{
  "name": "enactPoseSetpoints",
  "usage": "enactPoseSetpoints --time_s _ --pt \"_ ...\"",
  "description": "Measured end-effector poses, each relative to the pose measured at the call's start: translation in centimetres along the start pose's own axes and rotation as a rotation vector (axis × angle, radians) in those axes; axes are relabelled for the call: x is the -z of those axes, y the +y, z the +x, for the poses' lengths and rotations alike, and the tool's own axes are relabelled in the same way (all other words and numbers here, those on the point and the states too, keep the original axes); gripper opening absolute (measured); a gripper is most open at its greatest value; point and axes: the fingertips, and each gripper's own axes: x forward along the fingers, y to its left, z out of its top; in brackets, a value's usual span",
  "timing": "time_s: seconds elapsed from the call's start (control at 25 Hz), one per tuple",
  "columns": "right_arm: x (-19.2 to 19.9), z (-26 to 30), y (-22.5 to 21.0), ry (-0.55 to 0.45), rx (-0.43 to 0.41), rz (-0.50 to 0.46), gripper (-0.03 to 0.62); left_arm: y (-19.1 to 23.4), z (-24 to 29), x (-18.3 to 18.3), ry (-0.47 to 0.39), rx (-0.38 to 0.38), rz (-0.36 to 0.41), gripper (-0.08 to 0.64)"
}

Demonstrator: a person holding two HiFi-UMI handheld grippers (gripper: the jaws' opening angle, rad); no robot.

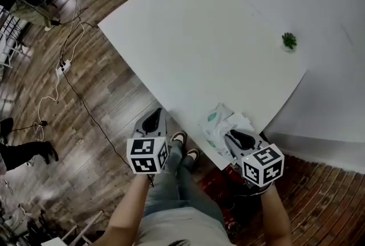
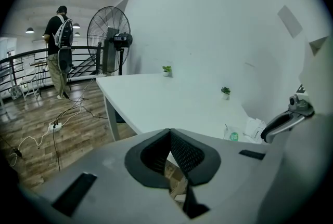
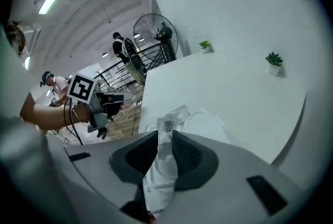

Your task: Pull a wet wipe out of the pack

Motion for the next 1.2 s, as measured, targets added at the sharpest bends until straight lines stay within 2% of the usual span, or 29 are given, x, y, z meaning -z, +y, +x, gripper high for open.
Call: enactPoseSetpoints --time_s 0.16,0.6,0.92,1.2 --pt "0.1 0.6 0.1 0.043 -0.022 -0.032 0.082 0.7 0.1 -0.5 -0.008 -0.011 -0.007 0.002" --pt "0.5 1.2 0.1 0.068 -0.037 0.0 0.075 1.5 0.1 -1.4 -0.017 -0.02 -0.012 0.002" --pt "0.6 1.4 0.3 0.079 -0.038 0.009 0.028 1.6 0.1 -1.2 -0.013 -0.017 -0.013 0.002" --pt "0.5 1.5 0.4 0.085 -0.036 0.003 0.013 2.1 -0.1 -1.3 -0.015 -0.024 -0.018 0.002"
